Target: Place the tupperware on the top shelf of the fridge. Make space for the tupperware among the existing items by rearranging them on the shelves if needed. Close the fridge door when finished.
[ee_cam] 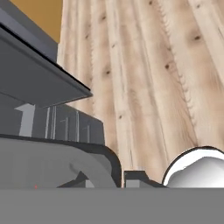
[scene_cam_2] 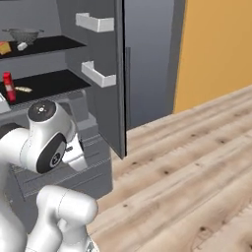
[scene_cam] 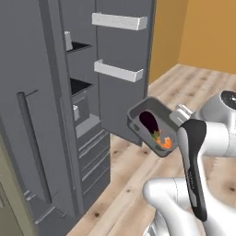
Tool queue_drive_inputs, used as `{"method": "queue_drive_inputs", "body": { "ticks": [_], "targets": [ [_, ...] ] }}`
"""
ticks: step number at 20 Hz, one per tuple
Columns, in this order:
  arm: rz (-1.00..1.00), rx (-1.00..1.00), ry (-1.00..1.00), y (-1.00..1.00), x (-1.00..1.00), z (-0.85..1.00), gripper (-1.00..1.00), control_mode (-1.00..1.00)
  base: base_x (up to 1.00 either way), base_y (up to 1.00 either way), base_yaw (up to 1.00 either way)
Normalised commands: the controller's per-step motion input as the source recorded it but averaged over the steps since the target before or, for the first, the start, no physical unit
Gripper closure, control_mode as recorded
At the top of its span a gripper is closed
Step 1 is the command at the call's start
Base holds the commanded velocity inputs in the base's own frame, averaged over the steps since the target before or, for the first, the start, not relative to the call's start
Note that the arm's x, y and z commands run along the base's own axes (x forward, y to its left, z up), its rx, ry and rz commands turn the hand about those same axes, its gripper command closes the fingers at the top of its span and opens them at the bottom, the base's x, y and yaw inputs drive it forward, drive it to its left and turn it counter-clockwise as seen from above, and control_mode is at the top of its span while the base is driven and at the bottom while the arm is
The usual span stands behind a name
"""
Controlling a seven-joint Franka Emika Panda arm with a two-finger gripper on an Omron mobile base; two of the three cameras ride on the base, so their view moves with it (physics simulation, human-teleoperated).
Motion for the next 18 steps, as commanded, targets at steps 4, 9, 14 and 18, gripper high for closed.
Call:
{"method": "queue_drive_inputs", "body": {
  "ticks": [4, 9, 14, 18],
  "targets": [
    [0.0, 0.0, 0.0, 0.0, 0.0, 0.0, 1.0, 1.0, 0.53, -0.03, -0.09],
    [0.0, 0.0, 0.0, 0.0, 0.0, 0.0, 1.0, 1.0, 0.89, 0.09, 0.0],
    [0.0, 0.0, 0.0, 0.0, 0.0, 0.0, 1.0, 1.0, 0.84, 0.14, 0.21],
    [0.0, 0.0, 0.0, 0.0, 0.0, 0.0, 1.0, 1.0, 0.56, 0.07, 0.43]
  ]
}}
